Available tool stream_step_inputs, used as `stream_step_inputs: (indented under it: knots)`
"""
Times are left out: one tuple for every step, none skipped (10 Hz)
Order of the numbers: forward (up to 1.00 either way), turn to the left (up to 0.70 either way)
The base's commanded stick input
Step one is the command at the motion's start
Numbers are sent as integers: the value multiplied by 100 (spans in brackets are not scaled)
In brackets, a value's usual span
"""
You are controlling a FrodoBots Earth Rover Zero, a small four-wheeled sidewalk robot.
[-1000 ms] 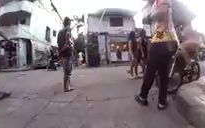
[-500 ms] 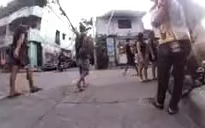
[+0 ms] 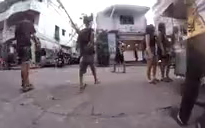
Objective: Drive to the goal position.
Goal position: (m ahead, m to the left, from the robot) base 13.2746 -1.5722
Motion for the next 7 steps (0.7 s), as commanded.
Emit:
stream_step_inputs:
  knots:
    - [100,0]
    - [100,0]
    - [13,0]
    - [0,0]
    - [0,0]
    - [0,0]
    - [0,0]
